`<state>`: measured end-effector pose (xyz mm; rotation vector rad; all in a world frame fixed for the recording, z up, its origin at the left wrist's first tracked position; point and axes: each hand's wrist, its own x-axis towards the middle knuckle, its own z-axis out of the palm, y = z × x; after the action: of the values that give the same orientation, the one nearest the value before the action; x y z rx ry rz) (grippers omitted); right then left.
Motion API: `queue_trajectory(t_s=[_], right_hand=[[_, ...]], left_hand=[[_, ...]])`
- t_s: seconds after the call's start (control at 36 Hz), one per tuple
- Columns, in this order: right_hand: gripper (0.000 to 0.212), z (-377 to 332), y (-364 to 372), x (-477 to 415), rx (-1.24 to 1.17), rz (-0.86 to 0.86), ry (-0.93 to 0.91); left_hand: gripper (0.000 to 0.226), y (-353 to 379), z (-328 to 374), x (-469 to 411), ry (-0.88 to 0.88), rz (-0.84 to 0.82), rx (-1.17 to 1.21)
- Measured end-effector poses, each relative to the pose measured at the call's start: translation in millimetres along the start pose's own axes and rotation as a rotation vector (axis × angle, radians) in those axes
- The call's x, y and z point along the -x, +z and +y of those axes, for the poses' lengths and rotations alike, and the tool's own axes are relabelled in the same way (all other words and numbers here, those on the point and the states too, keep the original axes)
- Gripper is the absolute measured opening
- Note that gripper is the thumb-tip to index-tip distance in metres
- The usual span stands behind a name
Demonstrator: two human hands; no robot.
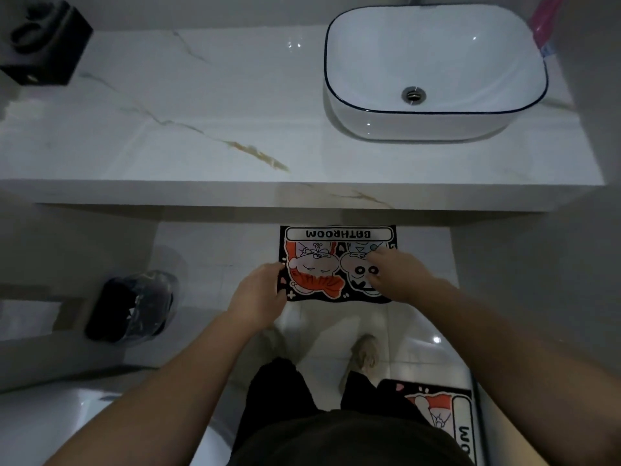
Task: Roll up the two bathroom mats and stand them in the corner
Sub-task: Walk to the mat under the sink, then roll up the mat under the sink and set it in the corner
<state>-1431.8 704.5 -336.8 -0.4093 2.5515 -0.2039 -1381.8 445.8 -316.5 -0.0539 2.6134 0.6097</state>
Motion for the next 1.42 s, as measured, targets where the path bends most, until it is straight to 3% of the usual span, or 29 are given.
queue_trajectory(t_s=[0.14, 0.28, 0.36, 0.53, 0.78, 1.03, 1.11, 1.17, 1.42], right_hand=[[0.041, -14.1, 5.8, -28.6, -0.010, -0.001, 0.064], [0.024, -25.9, 17.5, -49.1, -0.091, -0.012, 0.159], [0.038, -26.6, 29.3, -61.8, -0.065, -0.053, 0.192], [0.040, -12.0, 64.6, -92.1, -0.093, -0.088, 0.249], [0.036, 60.2, 145.7, -150.7, -0.059, -0.145, 0.255], [0.051, 143.0, 251.6, -254.2, 0.010, -0.154, 0.220], [0.047, 166.0, 289.9, -294.4, 0.029, -0.084, 0.174], [0.047, 179.3, 315.8, -320.1, 0.054, -0.097, 0.170], [0.052, 236.9, 427.3, -413.9, 0.158, -0.104, 0.192]], left_hand=[[0.044, -14.1, -29.1, -32.9, 0.046, -0.065, -0.045], [0.046, -26.9, -56.8, -74.9, 0.088, -0.133, -0.060], [0.048, -22.2, -71.6, -100.6, 0.149, -0.180, -0.131], [0.046, 11.1, -93.0, -144.1, 0.202, -0.274, -0.229], [0.058, 112.0, -106.7, -224.1, 0.311, -0.333, -0.399], [0.062, 234.4, -110.8, -341.6, 0.371, -0.313, -0.458], [0.061, 273.8, -117.8, -376.8, 0.368, -0.291, -0.472], [0.056, 307.8, -130.1, -402.8, 0.460, -0.211, -0.474], [0.060, 428.0, -136.5, -508.1, 0.655, -0.218, -0.583]])
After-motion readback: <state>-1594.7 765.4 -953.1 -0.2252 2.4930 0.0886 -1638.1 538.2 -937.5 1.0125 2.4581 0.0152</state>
